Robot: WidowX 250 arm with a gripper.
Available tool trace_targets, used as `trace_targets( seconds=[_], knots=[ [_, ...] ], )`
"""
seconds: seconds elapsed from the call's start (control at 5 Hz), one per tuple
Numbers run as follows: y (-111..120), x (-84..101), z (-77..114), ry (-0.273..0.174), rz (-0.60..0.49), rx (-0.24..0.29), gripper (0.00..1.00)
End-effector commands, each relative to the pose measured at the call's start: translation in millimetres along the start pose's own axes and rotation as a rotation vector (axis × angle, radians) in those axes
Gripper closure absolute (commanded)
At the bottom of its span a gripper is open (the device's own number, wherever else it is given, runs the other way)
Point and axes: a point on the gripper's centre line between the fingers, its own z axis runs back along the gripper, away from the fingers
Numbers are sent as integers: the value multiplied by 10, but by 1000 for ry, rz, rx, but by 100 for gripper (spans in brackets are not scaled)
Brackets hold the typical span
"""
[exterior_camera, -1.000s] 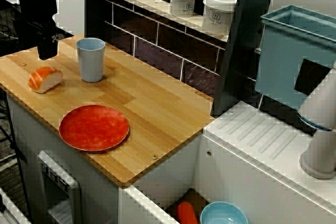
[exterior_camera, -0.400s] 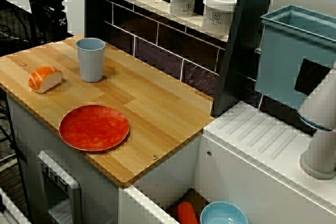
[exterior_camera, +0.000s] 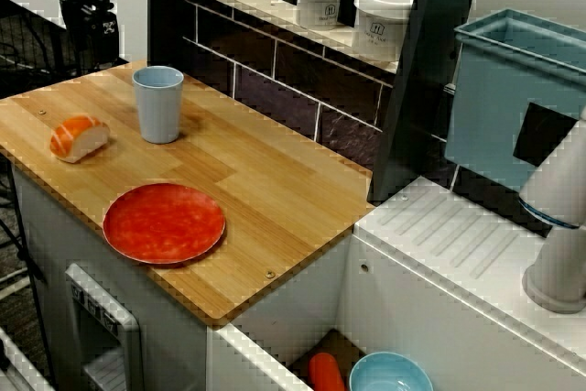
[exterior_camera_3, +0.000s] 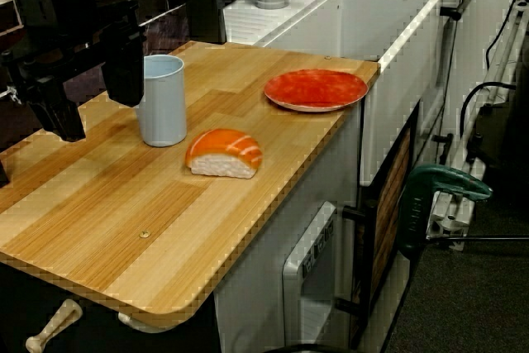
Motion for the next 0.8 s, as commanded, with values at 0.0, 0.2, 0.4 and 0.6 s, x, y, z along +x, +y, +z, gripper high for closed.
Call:
trace_targets(
  seconds=[0.0, 0.2, 0.4, 0.6],
  knots=[
    [-25, 15, -48, 32, -44, 38, 0],
    [-62, 37, -130, 29, -31, 47, 0],
    [-80, 79, -168, 12, 80, 107, 0],
    [-58, 110, -223, 25, 148, 143, 0]
  ],
)
